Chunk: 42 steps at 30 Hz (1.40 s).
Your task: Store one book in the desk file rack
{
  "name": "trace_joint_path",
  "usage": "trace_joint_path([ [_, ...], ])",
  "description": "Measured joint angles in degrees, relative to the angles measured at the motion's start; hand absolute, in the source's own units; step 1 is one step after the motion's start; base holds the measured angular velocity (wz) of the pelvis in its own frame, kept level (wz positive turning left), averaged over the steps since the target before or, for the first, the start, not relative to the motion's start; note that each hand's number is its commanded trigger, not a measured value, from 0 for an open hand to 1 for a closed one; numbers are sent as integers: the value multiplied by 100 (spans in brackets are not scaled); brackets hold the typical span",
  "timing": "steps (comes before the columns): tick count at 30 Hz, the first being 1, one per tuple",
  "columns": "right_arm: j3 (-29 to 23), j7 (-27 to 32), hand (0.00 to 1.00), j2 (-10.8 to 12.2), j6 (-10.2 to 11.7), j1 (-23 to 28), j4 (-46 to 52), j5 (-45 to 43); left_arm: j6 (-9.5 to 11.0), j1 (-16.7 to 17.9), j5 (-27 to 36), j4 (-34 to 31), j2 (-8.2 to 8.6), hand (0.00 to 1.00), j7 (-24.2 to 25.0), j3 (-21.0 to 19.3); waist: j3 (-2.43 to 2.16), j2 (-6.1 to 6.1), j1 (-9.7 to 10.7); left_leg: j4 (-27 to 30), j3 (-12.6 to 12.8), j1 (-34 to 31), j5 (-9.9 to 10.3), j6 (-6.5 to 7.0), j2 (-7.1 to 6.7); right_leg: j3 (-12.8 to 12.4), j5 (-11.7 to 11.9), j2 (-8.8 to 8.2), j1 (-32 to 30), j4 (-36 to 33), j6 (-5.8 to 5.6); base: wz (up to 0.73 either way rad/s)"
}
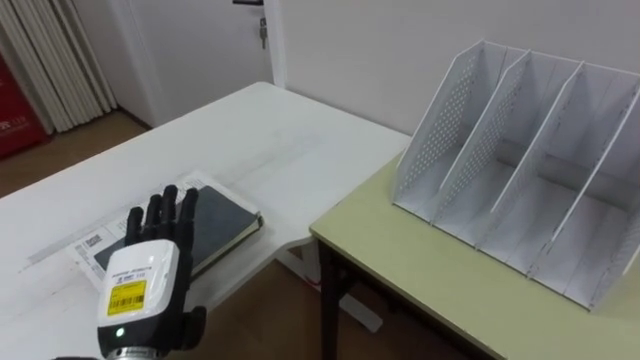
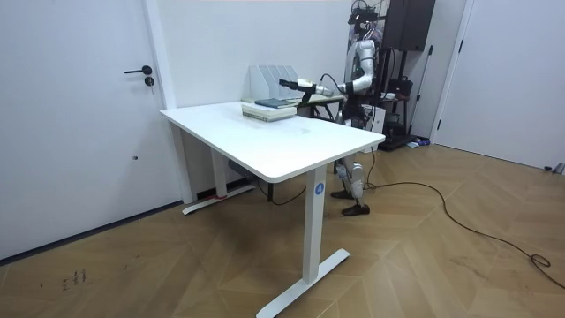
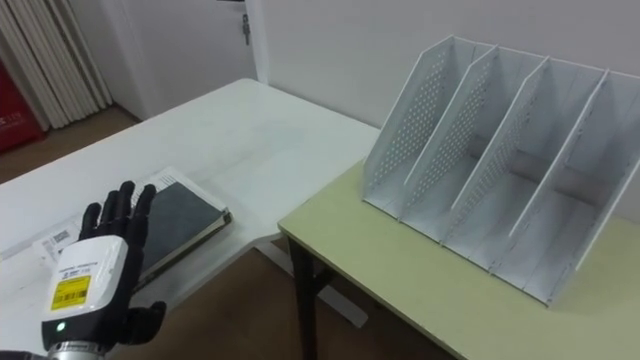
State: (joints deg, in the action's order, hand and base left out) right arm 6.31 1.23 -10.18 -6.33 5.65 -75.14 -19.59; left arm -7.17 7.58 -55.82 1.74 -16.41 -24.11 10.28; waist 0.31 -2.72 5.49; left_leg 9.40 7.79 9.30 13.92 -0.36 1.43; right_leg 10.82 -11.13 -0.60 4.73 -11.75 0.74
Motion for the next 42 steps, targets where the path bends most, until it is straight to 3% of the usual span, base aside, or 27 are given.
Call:
trace_joint_path([
  [8, -3, 11, 0, -93, -11, 3, -19, 2, -129, -8, 30, 2, -1, 0, 307, -1, 0, -53, 51, -1, 7, -3, 0, 0, 4, -4, 1, 7, 0, 4, -1, 0],
  [17, -86, -11, 0, -98, -83, -6, -17, -2, -327, -20, 577, 213, -4, 0, 781, -3, 7, -35, 57, -1, 13, 1, 0, 0, 6, 0, 3, 7, -1, 6, 3, 0],
  [27, -86, -61, 0, -100, -133, -1, 0, -103, -370, -145, 573, 730, -10, 0, 965, -119, 3, -37, 49, -1, 59, 24, 0, 0, 16, -52, 9, 21, -1, -1, 12, -2],
  [33, -98, -77, 0, -97, -131, 5, 16, -121, -361, -172, 591, 901, -9, 0, 998, -332, -30, -89, 57, 0, 151, 33, 0, 0, 36, -130, 35, 43, -19, 1, 24, -7],
  [37, -98, -83, 0, -97, -133, 14, 20, -120, -376, -239, 684, 989, -10, 0, 1033, -418, -24, -121, 58, -3, 155, 26, 0, 0, 62, -138, 60, 66, -41, -1, 46, -2],
  [39, -96, -109, 0, -97, -132, -1, 33, -119, -375, -315, 685, 1068, -10, 31, 1090, -437, -22, -122, 53, -9, 163, 18, 0, 0, 79, -138, 71, 66, -55, -8, 62, 0],
  [40, -96, -125, 0, -97, -129, -10, 45, -119, -375, -341, 685, 1099, -10, 50, 1105, -452, -21, -121, 54, -10, 163, 18, 0, 0, 88, -139, 77, 67, -60, -9, 72, 0],
  [41, -96, -127, 0, -98, -130, -8, 58, -119, -375, -357, 685, 1118, -9, 80, 1119, -454, -20, -120, 54, -9, 164, 17, 0, 0, 94, -139, 81, 68, -63, -11, 78, 0],
  [42, -96, -128, 0, -98, -131, -8, 59, -119, -375, -358, 685, 1121, -9, 95, 1123, -454, -20, -120, 53, -9, 164, 17, 0, 0, 97, -139, 82, 70, -64, -12, 80, 0],
])
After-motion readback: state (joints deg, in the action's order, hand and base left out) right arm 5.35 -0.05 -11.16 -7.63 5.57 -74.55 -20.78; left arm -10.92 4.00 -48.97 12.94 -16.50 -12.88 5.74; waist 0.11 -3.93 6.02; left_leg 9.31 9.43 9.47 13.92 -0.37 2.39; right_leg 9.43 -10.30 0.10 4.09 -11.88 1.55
